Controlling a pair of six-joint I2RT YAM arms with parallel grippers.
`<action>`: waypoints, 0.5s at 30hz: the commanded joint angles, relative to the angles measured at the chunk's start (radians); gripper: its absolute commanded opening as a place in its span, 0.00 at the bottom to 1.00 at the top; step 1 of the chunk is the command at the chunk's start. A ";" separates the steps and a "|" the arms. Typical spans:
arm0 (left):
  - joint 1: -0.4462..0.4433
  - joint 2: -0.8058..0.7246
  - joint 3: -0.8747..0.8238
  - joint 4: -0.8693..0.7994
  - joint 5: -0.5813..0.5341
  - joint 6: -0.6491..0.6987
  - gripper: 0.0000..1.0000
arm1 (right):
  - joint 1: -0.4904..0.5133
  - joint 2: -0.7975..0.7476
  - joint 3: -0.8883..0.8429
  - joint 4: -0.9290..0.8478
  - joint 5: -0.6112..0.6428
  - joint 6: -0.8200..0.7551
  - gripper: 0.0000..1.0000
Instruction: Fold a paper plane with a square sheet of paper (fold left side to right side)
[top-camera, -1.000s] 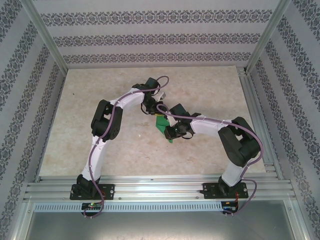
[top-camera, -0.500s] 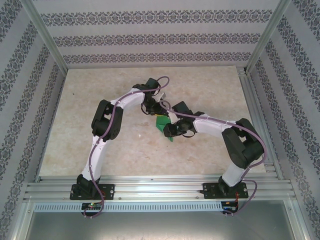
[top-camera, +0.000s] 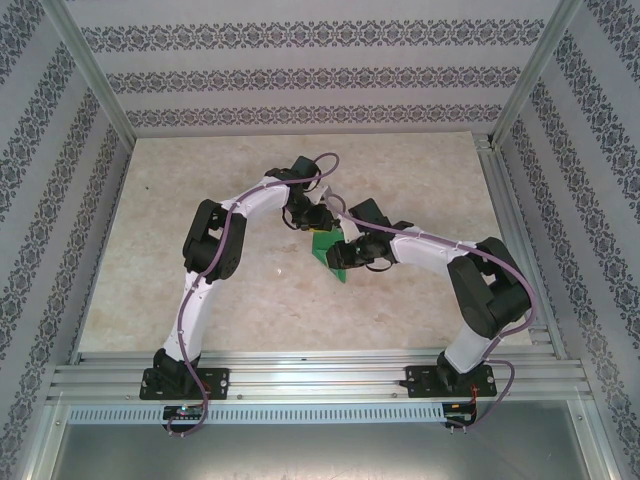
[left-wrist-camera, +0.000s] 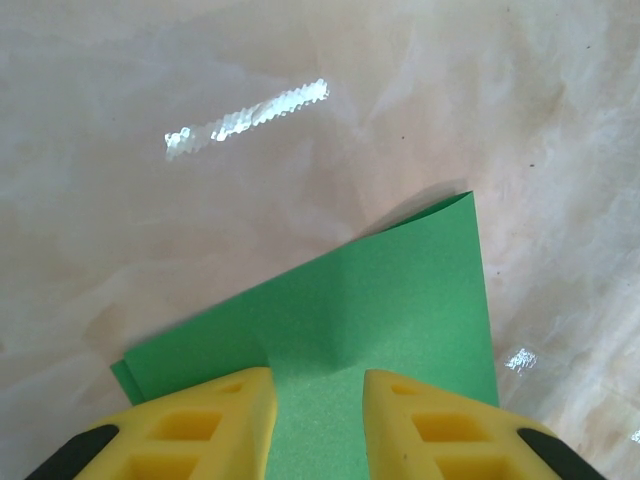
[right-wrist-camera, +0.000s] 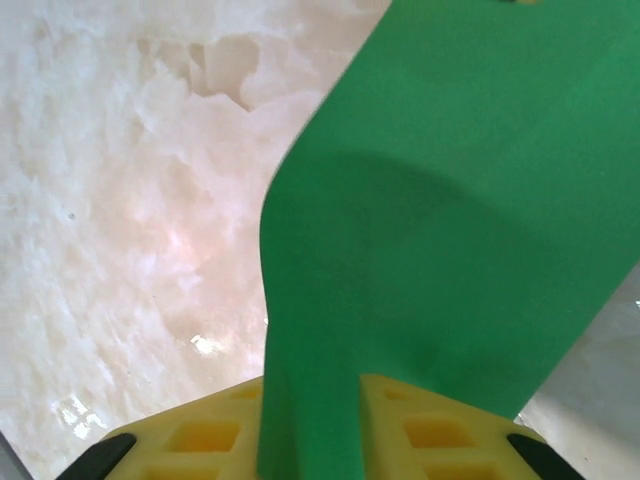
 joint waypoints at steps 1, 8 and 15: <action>0.007 0.023 -0.031 -0.025 -0.043 0.014 0.32 | -0.011 -0.031 -0.003 0.070 -0.062 0.024 0.25; 0.005 0.023 -0.033 -0.023 -0.042 0.014 0.32 | -0.029 -0.016 -0.002 0.051 -0.046 0.007 0.10; 0.005 0.022 -0.032 -0.026 -0.044 0.016 0.32 | -0.044 0.021 0.025 -0.003 -0.002 -0.042 0.00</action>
